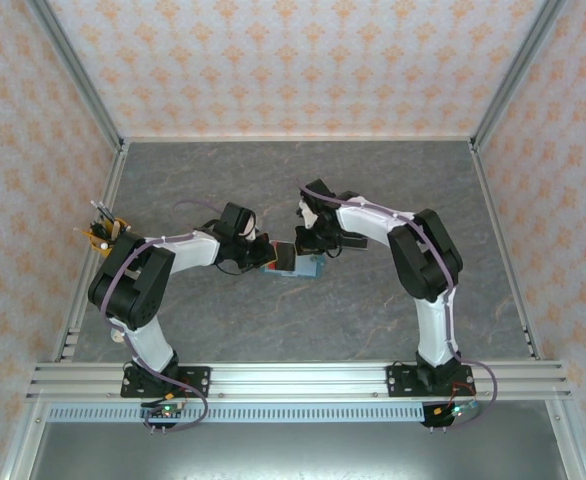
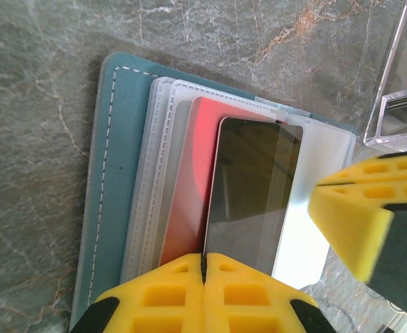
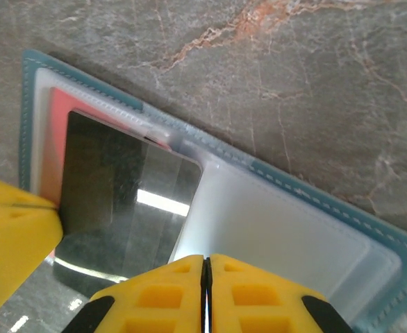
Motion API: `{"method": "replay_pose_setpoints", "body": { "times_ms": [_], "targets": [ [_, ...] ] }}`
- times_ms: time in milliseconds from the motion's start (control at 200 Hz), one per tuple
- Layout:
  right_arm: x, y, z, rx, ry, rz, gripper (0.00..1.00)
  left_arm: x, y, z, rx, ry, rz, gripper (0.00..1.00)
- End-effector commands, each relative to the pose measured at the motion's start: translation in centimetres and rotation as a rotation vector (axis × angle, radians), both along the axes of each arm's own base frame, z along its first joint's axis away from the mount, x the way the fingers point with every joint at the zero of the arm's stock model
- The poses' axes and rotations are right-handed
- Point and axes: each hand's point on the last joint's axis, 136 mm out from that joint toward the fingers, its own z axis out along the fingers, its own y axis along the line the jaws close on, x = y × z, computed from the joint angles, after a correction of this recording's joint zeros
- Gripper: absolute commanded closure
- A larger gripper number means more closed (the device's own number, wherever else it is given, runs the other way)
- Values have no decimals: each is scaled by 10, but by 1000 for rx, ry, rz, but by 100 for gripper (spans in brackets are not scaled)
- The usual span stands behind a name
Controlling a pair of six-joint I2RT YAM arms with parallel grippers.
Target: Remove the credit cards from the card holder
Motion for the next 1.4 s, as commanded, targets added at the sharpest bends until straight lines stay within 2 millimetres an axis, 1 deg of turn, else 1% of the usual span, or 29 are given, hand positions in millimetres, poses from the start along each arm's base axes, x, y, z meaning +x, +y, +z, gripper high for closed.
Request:
{"method": "replay_pose_setpoints", "body": {
  "times_ms": [0,200,320,390,515,601,661,776,836,891,946,1026,1086,1201,1246,1396],
  "targets": [
    [-3,6,-6,-9,28,37,89,0,5,3,19,-14,3,100],
    [-3,3,-18,-44,50,64,89,2,-2,7,-29,-19,-4,100],
    [-5,-1,-25,-67,66,65,89,4,-11,13,-95,-25,-11,85],
    [-6,-1,-28,-72,74,68,89,6,-16,16,-129,-28,-16,78],
    [-8,-1,-30,-74,79,72,89,8,-20,16,-143,-26,-19,73],
    [-8,-2,-31,-78,83,71,89,9,-20,14,-144,-19,-19,73],
    [-8,-2,-31,-79,83,70,89,9,-19,12,-136,-18,-17,75],
    [-7,-3,-29,-82,77,62,89,8,-13,7,-94,-6,-6,88],
    [-5,-3,-23,-77,61,52,89,7,-7,6,-50,-9,0,94],
    [-2,-1,-13,-61,40,36,89,5,0,9,-14,-20,-1,98],
    [1,2,2,-32,15,20,89,3,7,16,16,-35,-1,100],
    [6,9,32,38,-39,-5,87,1,16,29,42,-66,3,100],
    [9,13,57,95,-81,-27,85,0,21,44,50,-100,5,100],
    [14,14,102,201,-162,-87,75,-1,23,76,24,-176,5,100],
    [15,12,119,250,-188,-118,68,-1,21,90,-4,-209,9,100],
    [11,3,160,394,-242,-183,47,1,9,144,-155,-336,25,100]
  ]
}}
